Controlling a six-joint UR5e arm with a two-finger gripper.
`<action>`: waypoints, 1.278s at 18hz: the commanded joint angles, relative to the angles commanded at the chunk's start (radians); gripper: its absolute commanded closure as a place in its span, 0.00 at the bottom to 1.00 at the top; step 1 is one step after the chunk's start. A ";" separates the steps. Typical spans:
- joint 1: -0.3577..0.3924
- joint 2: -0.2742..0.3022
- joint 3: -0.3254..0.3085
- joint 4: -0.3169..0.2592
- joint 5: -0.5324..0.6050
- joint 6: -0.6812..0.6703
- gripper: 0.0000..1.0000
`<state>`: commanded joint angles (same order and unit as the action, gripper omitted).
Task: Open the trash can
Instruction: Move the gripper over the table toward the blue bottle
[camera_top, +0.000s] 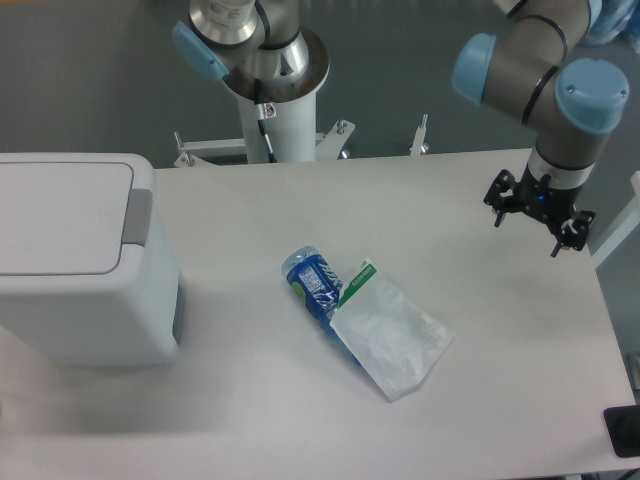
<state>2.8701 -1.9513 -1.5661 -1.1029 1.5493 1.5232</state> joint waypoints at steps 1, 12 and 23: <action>0.000 0.003 -0.003 0.002 0.000 -0.005 0.00; -0.104 0.025 0.008 -0.006 -0.008 -0.237 0.00; -0.264 0.070 0.041 -0.086 -0.018 -0.495 0.00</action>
<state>2.6064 -1.8808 -1.5247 -1.1886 1.5309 1.0279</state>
